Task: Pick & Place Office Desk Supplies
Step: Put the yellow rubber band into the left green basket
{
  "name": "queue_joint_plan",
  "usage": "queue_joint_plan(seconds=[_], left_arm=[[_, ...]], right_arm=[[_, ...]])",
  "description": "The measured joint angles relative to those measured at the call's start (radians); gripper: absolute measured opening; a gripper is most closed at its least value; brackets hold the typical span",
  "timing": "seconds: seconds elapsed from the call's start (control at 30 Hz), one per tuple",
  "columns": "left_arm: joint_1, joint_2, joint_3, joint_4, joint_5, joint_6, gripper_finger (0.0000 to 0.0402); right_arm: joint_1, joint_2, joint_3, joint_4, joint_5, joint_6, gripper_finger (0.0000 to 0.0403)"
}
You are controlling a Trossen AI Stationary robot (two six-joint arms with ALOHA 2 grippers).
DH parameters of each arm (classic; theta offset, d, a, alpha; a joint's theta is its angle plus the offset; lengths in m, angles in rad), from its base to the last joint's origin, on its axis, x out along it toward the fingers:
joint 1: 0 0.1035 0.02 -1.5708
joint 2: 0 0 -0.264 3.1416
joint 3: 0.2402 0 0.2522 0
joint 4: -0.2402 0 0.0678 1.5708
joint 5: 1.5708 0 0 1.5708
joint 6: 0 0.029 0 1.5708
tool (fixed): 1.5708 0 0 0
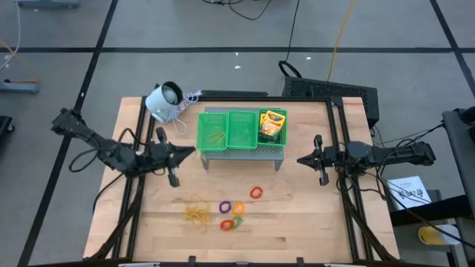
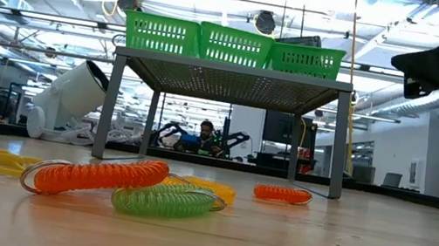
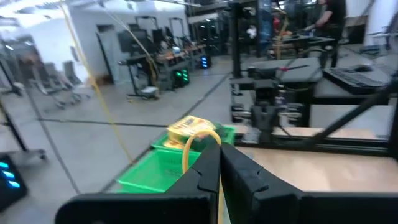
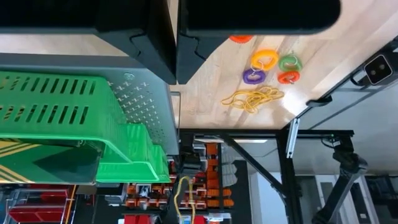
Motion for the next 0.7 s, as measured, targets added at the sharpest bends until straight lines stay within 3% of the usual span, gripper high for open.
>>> queue_joint_plan(seconds=[0.27,0.5,0.7], left_arm=[[0.133,0.001,0.000,0.102,0.014,0.099,0.0010],[0.257,0.002,0.000,0.129,0.167,0.123,0.0005],[0.361,0.031,0.001,0.121,0.210,0.143,0.0005]], right_arm=[[0.000,0.000,0.000,0.000,-0.003,0.000,0.0000],[0.000,0.000,0.000,0.000,-0.004,0.000,0.0000],[0.000,0.000,0.000,0.000,-0.004,0.000,0.0000]])
